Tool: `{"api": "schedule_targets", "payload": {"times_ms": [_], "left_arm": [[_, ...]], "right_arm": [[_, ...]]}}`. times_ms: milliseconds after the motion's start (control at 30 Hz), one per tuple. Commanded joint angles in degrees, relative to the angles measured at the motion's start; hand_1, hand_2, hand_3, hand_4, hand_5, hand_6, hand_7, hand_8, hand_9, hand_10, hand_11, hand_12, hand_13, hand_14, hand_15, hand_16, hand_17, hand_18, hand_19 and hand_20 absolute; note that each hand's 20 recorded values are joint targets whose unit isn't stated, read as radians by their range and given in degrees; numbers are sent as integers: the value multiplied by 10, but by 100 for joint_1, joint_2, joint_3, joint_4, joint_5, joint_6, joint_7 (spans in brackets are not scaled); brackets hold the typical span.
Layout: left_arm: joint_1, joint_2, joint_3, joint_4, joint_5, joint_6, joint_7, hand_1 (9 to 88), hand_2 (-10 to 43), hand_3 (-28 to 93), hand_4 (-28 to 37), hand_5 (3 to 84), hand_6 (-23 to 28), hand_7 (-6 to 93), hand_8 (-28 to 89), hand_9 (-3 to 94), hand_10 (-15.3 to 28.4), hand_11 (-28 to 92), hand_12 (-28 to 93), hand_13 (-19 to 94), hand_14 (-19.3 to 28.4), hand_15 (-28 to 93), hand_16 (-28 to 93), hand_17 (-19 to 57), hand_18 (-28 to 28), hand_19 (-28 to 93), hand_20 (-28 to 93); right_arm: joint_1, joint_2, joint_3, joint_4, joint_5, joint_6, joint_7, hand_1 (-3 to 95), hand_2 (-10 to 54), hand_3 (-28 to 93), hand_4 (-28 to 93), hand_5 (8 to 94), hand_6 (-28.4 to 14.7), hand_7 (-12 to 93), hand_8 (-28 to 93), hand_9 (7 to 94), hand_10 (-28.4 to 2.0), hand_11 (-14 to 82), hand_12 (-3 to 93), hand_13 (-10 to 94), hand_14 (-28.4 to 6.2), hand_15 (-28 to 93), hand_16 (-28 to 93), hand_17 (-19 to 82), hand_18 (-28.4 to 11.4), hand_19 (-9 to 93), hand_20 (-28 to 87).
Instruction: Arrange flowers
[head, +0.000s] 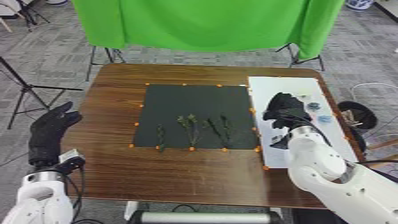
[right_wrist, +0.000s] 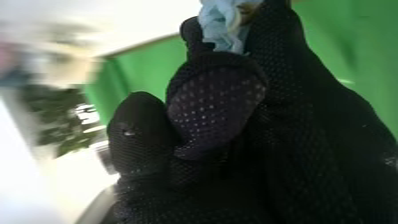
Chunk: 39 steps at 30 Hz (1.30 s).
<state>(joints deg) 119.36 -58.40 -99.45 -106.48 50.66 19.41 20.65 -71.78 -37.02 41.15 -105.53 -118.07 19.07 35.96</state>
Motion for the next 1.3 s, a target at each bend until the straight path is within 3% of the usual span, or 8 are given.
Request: {"api": "schedule_targets", "payload": {"times_ms": [33,233,467,600,733,900,1100,1300], "left_arm": [[172,39,-91,60,-91,179,-31,284,-69,753,-217,507,12,179,-86,526,135,235,128,446,164,260,-34,134,104,45,210],[73,91,47,71,-63,136,-16,284,-68,754,-217,508,13,178,-86,527,135,235,128,446,165,261,-34,134,104,45,211],[-15,177,138,44,-24,54,-41,283,-68,754,-216,508,14,177,-85,527,135,233,128,445,165,261,-35,134,104,44,211],[-55,230,193,21,-48,60,18,282,-68,754,-216,507,14,177,-85,527,136,234,128,445,165,260,-35,134,105,44,211],[-113,268,252,26,-58,41,31,279,-68,753,-216,507,15,174,-85,527,135,233,128,444,165,258,-34,132,105,43,210],[-310,267,434,118,-82,-22,63,278,-68,753,-218,507,14,175,-84,529,135,233,129,444,164,258,-33,130,107,44,209],[-276,297,445,62,-90,6,99,274,-67,753,-224,508,14,174,-84,529,136,233,129,444,163,256,-32,127,109,45,206],[-461,285,627,123,-66,-61,102,270,-66,754,-230,507,14,174,-84,529,135,233,129,444,164,256,-31,124,111,45,204]], "right_arm": [[2493,-679,-1132,-112,318,-138,-738,620,-95,625,-188,807,-2,212,47,893,-126,53,316,936,-18,483,318,662,-90,915,372],[3569,-1625,-1971,318,832,-496,-1177,615,-95,629,-187,810,0,213,45,895,-123,51,318,935,-18,483,321,661,-89,916,374],[3926,-2592,-2603,826,726,-987,-1426,614,-95,627,-188,811,3,215,44,897,-121,50,318,933,-17,484,323,660,-86,916,373],[3929,-2992,-2810,1072,679,-1222,-1497,613,-95,627,-188,812,6,215,42,897,-120,48,316,933,-17,484,323,659,-85,917,373],[3934,-3275,-3018,1288,614,-1498,-1527,612,-95,627,-188,812,6,216,39,897,-120,48,316,933,-17,485,323,659,-86,918,372],[3748,-3441,-3157,1469,374,-1813,-1560,610,-95,627,-189,810,8,218,36,896,-120,47,316,933,-15,485,323,659,-85,918,369],[3719,-3679,-3353,1671,95,-2079,-1640,606,-95,630,-192,808,12,220,33,895,-116,44,314,934,-14,485,322,661,-84,921,364],[3651,-3841,-3351,1809,-42,-2245,-1594,602,-95,631,-197,807,16,222,29,890,-112,42,313,934,-11,487,323,663,-83,926,357]]}}
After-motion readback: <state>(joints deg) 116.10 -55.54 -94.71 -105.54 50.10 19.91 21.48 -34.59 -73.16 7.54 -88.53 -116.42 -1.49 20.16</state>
